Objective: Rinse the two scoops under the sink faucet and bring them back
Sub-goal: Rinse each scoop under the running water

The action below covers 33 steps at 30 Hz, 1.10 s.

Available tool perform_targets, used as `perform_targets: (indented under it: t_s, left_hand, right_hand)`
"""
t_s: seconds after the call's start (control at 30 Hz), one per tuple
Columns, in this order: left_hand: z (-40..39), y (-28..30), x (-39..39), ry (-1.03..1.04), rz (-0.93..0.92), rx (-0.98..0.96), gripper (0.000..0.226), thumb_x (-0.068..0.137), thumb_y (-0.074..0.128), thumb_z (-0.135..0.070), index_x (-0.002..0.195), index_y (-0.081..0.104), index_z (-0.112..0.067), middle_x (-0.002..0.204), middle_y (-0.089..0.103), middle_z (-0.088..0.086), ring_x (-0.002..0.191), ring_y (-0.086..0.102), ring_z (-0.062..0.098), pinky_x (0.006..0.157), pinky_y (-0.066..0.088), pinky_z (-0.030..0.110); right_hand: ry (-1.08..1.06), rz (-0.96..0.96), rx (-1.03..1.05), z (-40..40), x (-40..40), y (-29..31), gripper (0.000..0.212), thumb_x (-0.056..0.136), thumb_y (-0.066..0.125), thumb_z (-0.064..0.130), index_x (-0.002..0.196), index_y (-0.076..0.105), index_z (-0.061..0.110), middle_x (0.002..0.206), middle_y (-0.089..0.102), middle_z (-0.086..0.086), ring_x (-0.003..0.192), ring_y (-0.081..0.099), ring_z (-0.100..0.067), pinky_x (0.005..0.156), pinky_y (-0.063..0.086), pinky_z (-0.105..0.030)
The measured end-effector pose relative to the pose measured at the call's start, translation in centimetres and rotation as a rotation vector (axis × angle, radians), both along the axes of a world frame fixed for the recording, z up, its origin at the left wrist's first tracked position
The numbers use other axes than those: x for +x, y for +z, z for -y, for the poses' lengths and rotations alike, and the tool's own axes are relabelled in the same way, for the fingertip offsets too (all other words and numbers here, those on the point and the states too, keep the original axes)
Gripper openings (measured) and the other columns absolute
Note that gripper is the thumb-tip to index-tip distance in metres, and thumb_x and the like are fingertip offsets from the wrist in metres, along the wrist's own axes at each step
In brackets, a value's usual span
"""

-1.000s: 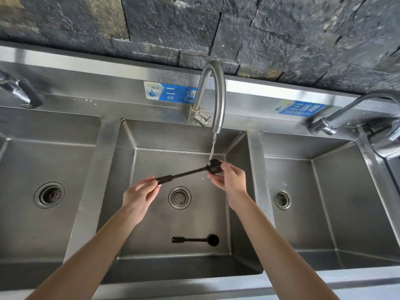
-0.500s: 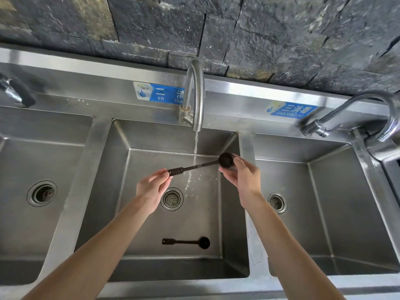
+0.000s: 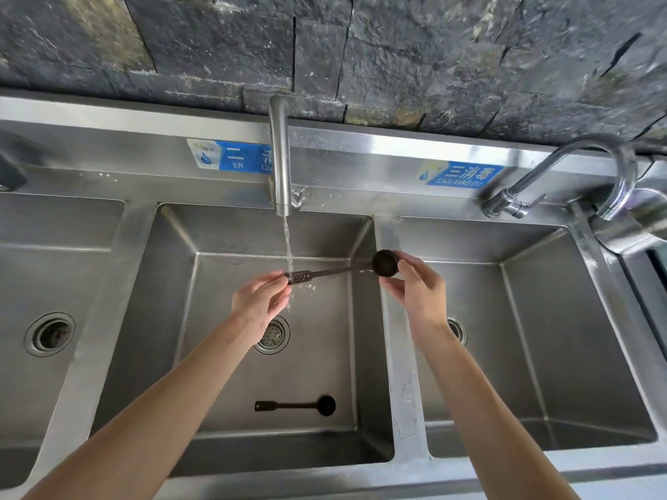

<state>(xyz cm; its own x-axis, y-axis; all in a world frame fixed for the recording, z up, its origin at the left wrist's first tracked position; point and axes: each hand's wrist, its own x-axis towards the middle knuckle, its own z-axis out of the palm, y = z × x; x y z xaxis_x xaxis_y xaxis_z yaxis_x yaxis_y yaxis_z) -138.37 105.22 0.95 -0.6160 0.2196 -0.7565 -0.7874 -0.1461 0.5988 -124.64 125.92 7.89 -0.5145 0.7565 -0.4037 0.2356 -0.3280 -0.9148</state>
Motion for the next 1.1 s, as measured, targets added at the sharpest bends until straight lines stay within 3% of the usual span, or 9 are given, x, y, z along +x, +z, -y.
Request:
perform_targets:
  t_s: [0.1,0.23,0.37,0.5,0.57,0.63,0.9,1.03,1.1]
  left_hand:
    - [-0.8,0.4,0.3,0.099,0.070,0.142,0.030,0.080,0.081,-0.008,0.108,0.071,-0.002,0.091,0.077,0.010,0.083,0.076,0.021,0.082,0.062,0.028]
    - [-1.2,1.0,0.7,0.126,0.071,0.204,0.034,0.081,0.080,-0.006,0.113,0.071,-0.003,0.096,0.076,0.009,0.086,0.076,0.018,0.072,0.062,0.022]
    - [-0.9,1.5,1.0,0.100,-0.040,0.217,0.027,0.082,0.073,0.006,0.105,0.076,-0.009,0.105,0.079,0.005,0.095,0.075,0.011,0.085,0.060,0.025]
    - [-0.9,2.6,1.2,0.049,-0.163,0.215,0.029,0.085,0.068,0.010,0.105,0.076,-0.010,0.110,0.078,0.003,0.107,0.072,0.009,0.087,0.059,0.024]
    - [-0.8,3.1,1.1,0.037,-0.211,0.207,0.031,0.087,0.065,0.012,0.108,0.075,-0.009,0.111,0.078,0.003,0.108,0.071,0.009,0.089,0.058,0.024]
    - [-0.4,3.6,1.0,0.040,-0.246,0.192,0.033,0.089,0.063,0.012,0.113,0.072,-0.007,0.111,0.078,0.002,0.107,0.071,0.007,0.089,0.058,0.022]
    - [2.2,4.4,-0.5,0.088,-0.305,0.168,0.033,0.092,0.060,0.010,0.118,0.069,-0.009,0.111,0.077,-0.004,0.108,0.069,0.003,0.090,0.056,0.019]
    - [3.6,4.3,-1.5,0.119,-0.309,0.179,0.033,0.091,0.061,0.011,0.115,0.071,-0.010,0.111,0.078,-0.003,0.110,0.069,0.004,0.093,0.055,0.023]
    - [4.4,4.2,-1.9,0.132,-0.319,0.175,0.033,0.091,0.061,0.010,0.116,0.071,-0.009,0.112,0.078,-0.003,0.111,0.069,0.005,0.093,0.055,0.022]
  right_hand:
    - [-0.020,-0.078,-0.040,-0.3,1.1,-0.7,0.030,0.099,0.057,0.007,0.099,0.082,0.023,0.094,0.083,-0.002,0.088,0.081,-0.022,0.078,0.061,-0.020]
    - [-0.086,-0.156,-0.128,0.3,2.8,-2.0,0.029,0.102,0.055,0.002,0.101,0.081,0.016,0.096,0.083,-0.003,0.095,0.080,-0.019,0.081,0.060,-0.019]
    - [-0.042,-0.019,-0.086,1.4,4.5,-4.1,0.030,0.100,0.056,-0.001,0.107,0.078,0.018,0.097,0.081,0.000,0.096,0.078,-0.012,0.079,0.060,-0.016]
    - [0.007,0.103,-0.032,3.0,4.4,-7.0,0.035,0.101,0.050,-0.002,0.120,0.070,0.020,0.096,0.079,0.009,0.085,0.074,-0.001,0.089,0.056,-0.024]
    - [0.020,0.150,-0.027,3.8,3.7,-8.0,0.037,0.102,0.048,-0.003,0.123,0.069,0.020,0.116,0.076,0.000,0.107,0.072,-0.009,0.108,0.051,-0.035]
    - [0.033,0.167,-0.023,4.6,2.8,-8.5,0.039,0.103,0.047,-0.003,0.124,0.067,0.024,0.130,0.069,-0.004,0.125,0.064,-0.022,0.117,0.046,-0.044]
    - [0.073,0.165,-0.025,7.2,-0.5,-9.2,0.046,0.102,0.046,-0.001,0.111,0.066,0.040,0.115,0.068,0.012,0.121,0.063,-0.019,0.114,0.048,-0.046]
    - [0.091,0.142,-0.033,8.1,-1.9,-9.5,0.043,0.101,0.046,0.000,0.123,0.068,0.028,0.116,0.069,0.008,0.118,0.065,-0.018,0.113,0.050,-0.048]
    - [0.098,0.144,-0.032,8.5,-2.5,-9.5,0.042,0.101,0.047,0.000,0.122,0.068,0.031,0.115,0.069,0.009,0.117,0.065,-0.018,0.113,0.050,-0.047]
